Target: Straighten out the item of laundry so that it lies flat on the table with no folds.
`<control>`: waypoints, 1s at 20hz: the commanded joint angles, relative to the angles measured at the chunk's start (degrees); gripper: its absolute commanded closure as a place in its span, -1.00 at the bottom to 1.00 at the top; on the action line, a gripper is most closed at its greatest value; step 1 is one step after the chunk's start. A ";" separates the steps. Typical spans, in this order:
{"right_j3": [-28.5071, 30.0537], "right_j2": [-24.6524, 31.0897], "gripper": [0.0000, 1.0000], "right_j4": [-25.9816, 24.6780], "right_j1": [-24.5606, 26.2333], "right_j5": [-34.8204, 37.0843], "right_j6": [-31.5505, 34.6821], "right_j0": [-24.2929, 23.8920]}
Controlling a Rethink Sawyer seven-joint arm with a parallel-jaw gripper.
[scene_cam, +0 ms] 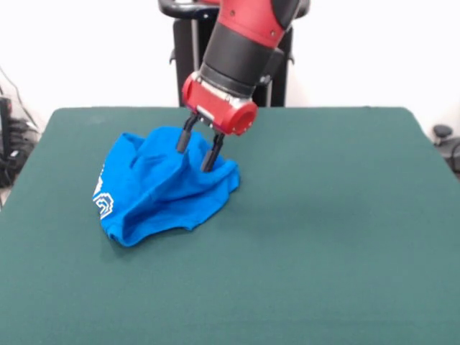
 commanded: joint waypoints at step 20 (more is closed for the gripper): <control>2.33 4.51 -1.00 -10.74 0.14 1.46 -0.27 -2.00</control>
